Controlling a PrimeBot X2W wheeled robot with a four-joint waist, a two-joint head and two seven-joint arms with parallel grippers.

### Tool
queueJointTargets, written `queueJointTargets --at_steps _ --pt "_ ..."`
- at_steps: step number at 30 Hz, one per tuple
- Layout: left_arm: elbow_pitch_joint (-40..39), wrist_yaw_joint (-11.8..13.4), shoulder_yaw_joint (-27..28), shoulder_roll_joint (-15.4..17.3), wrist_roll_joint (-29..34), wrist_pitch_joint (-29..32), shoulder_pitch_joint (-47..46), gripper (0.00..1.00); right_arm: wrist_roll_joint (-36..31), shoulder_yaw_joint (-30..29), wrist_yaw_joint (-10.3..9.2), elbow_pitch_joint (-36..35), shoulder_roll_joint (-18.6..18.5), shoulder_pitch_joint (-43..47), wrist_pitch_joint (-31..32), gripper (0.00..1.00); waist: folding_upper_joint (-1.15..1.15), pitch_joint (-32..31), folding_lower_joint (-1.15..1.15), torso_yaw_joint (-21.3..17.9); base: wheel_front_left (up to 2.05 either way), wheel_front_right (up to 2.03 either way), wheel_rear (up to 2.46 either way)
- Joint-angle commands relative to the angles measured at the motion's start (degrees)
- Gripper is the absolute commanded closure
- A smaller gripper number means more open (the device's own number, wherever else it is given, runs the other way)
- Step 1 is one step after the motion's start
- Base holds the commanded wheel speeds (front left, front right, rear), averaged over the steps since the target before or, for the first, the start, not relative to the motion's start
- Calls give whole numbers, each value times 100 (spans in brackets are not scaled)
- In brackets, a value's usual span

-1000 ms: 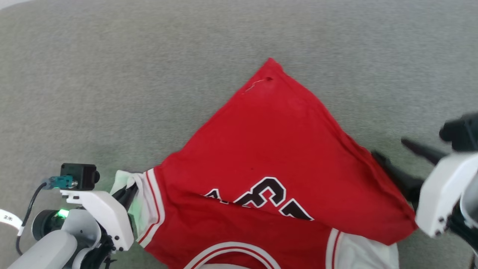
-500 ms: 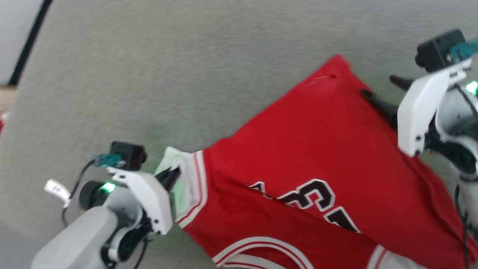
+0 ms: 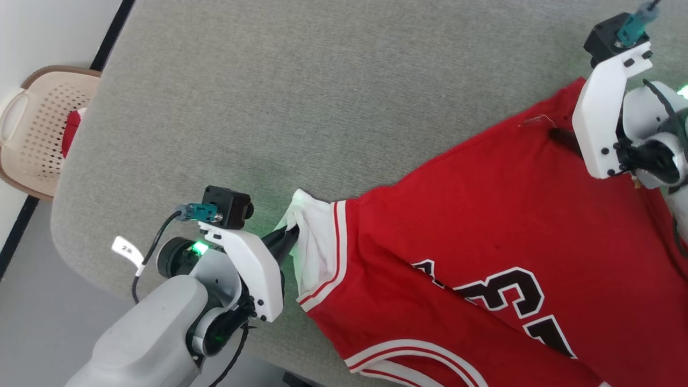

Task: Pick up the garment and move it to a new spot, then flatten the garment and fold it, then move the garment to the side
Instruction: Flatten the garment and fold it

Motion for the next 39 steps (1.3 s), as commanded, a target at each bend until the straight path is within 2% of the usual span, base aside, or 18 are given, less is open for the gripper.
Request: queueJointTargets --at_steps 1,3,4,5,6,10,16,19,20,26,29,34,39 --pt "91 -42 -14 -20 4 -26 -76 100 44 406 -6 638 -8 556 444 0 0 27 0 45 0 0 0" --pt "198 -91 -29 -46 -12 -34 -83 100 81 775 -3 866 -87 637 845 0 0 17 0 56 0 0 0" --pt "242 -115 -33 -60 -19 -38 -98 100 168 910 -3 931 -117 649 985 13 0 10 0 56 0 0 0" --pt "299 -149 -31 -68 -29 -39 -118 100 265 1027 -2 949 -139 648 1054 79 0 -6 0 53 0 0 0" --pt "342 -161 -24 -68 -44 -23 -142 100 352 1044 -1 957 -158 599 1022 100 0 -23 0 40 0 0 0" --pt "492 -247 32 55 -91 107 -314 100 516 874 -6 799 -193 124 438 100 0 -133 0 -72 0 0 0" --pt "378 -296 206 598 0 559 -963 100 765 599 -11 422 -248 -492 -297 100 0 -409 0 -436 0 0 0" --pt "236 -304 309 952 44 897 -1384 100 880 556 -10 188 -276 -629 -513 100 0 -547 0 -685 0 0 0" --pt "236 -304 309 952 44 897 -1384 100 880 556 -10 188 -276 -629 -513 100 0 -547 0 -685 0 0 0" --pt "69 -348 455 1476 179 1614 -2279 100 978 378 -9 -308 -486 -794 -828 100 0 -794 0 -1184 0 0 0" --pt "107 -390 509 1631 211 1920 -2729 100 975 197 -9 -486 -518 -916 -935 100 0 -908 0 -1430 0 0 0" --pt "328 -455 461 1683 496 2287 -3469 100 849 -137 -10 -598 -505 -1221 -1040 100 0 -1079 0 -1767 0 0 0" --pt "875 -561 445 1396 688 2289 -4183 100 630 -350 -11 -421 -363 -1549 -1110 100 0 -1119 0 -2017 0 0 0"
